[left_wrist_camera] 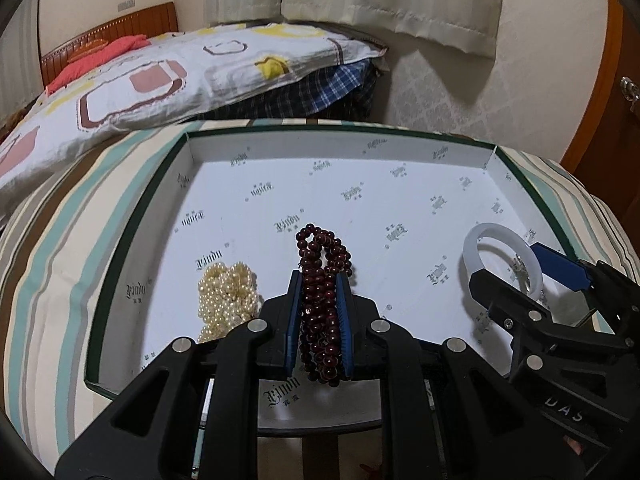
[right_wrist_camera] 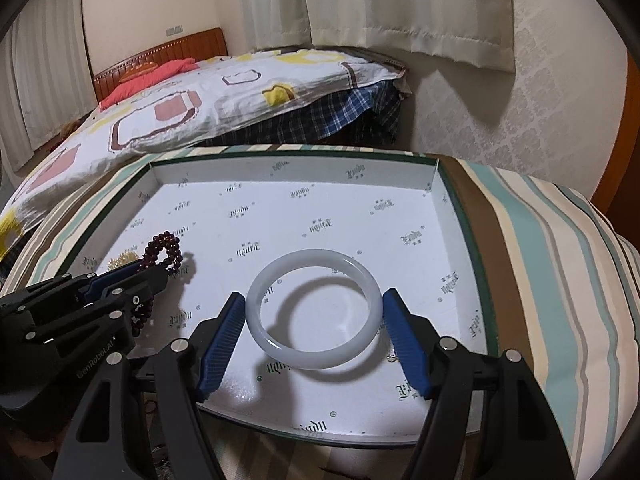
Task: Organize jewelry
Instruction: 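Lift the bangle and bead bracelet and carry both over the green box, then open the left tool to drop the bead bracelet while the right tool releases the bangle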
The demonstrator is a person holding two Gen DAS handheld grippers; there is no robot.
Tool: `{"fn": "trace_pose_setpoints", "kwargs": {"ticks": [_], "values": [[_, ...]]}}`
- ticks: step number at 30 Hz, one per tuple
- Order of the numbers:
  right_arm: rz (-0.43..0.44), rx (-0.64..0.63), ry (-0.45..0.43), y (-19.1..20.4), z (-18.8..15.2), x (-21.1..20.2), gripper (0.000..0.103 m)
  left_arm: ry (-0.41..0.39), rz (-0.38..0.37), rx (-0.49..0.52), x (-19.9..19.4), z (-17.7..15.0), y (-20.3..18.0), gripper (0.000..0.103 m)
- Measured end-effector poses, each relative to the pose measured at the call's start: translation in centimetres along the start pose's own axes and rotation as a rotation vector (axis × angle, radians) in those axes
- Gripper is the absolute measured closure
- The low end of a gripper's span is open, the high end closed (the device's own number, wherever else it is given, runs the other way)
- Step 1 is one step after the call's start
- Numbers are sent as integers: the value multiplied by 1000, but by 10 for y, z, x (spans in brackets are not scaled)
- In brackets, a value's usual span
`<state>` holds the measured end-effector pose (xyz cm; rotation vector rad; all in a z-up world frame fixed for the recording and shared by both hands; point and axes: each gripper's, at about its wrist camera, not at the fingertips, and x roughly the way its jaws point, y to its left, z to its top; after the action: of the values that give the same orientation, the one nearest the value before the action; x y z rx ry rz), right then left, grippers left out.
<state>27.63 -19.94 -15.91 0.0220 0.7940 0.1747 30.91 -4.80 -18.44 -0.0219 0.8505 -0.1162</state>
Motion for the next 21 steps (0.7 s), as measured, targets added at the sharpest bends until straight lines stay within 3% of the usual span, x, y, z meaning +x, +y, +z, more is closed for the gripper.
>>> {"fn": "trace_pose_setpoints", "kwargs": {"ticks": [13,21], "values": [[17,-13,79,3,1,16,34,36,-3,21,8,3,-4,84],[13,-16,84,4,1,16,34,34,6,16,8,3,-3,74]]}}
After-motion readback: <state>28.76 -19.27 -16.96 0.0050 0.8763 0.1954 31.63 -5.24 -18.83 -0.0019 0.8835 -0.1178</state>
